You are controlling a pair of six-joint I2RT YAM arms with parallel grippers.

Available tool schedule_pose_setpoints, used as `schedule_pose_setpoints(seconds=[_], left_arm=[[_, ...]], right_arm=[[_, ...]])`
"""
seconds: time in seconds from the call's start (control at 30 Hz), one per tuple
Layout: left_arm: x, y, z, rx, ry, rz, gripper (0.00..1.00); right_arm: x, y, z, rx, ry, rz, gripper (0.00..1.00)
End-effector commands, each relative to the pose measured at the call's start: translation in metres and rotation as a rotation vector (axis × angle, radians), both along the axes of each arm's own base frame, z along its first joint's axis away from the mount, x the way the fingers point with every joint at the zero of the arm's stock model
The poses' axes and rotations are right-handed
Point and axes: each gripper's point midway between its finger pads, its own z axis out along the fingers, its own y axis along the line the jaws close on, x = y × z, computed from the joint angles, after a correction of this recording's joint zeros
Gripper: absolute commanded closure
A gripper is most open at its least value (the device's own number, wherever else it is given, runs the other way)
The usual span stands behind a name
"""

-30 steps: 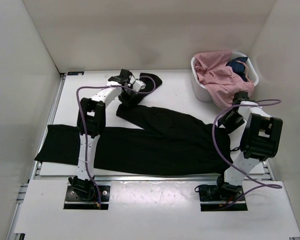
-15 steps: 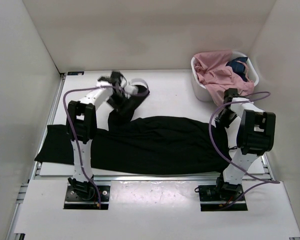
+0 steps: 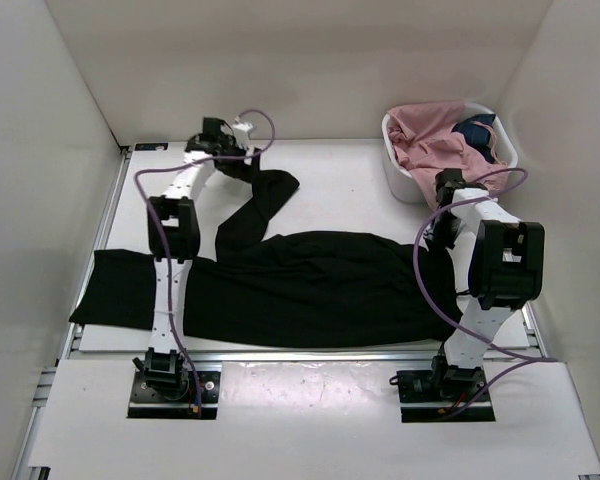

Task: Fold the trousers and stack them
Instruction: Fold the trousers

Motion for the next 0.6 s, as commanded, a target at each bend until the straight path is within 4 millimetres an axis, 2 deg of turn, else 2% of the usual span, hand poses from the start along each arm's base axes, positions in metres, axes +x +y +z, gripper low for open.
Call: schedule_pose_setpoints(seconds=[0.0,0.03,0.07,0.17,0.2,0.23,0.33,0.4,0.47,0.5,0.53,0.57], left_arm=[[0.001,-0.038,-0.014,-0.103,0.028,-0.043,0.00],[0.002,-0.036,-0.016,-0.090,0.026,-0.030,0.00],[0.004,-0.037,-0.025,-0.065,0.026,-0.018,0.00],[0.005,-0.024,-0.047,0.001,0.046,0.028,0.00],[0.005,-0.015,-0.055,0.047,0.052,0.068,0.05],[0.001,-0.011,-0.063,0.064,0.071,0.079,0.11],[-0.010,-0.006,-0.079,0.089,0.115,0.091,0.51],[-0.009,0.001,-0.078,0.117,0.110,0.115,0.82],[-0.007,0.005,-0.060,0.131,0.079,0.133,0.86],[-0.004,0.015,-0.054,0.178,0.059,0.159,0.86],[0.001,0.020,-0.030,0.195,0.013,0.187,0.86],[0.005,0.032,-0.014,0.226,-0.023,0.207,0.86]], right_arm=[[-0.006,0.001,0.012,-0.037,0.009,0.026,1.00],[-0.009,0.004,0.011,-0.037,0.021,0.036,1.00],[-0.011,0.004,0.013,-0.037,0.020,0.036,1.00],[-0.016,0.000,0.016,-0.058,0.020,0.032,1.00],[-0.016,0.000,0.016,-0.056,0.018,0.023,1.00],[-0.018,-0.002,0.020,-0.067,0.016,0.021,1.00],[-0.013,-0.002,0.028,-0.067,-0.013,0.020,1.00],[-0.012,-0.006,0.032,-0.091,-0.014,0.015,1.00],[-0.009,-0.008,0.035,-0.101,-0.025,0.013,1.00],[-0.005,-0.008,0.039,-0.101,-0.039,0.012,1.00],[-0.002,-0.008,0.039,-0.101,-0.040,0.012,1.00],[-0.003,-0.013,0.039,-0.110,-0.040,-0.001,1.00]])
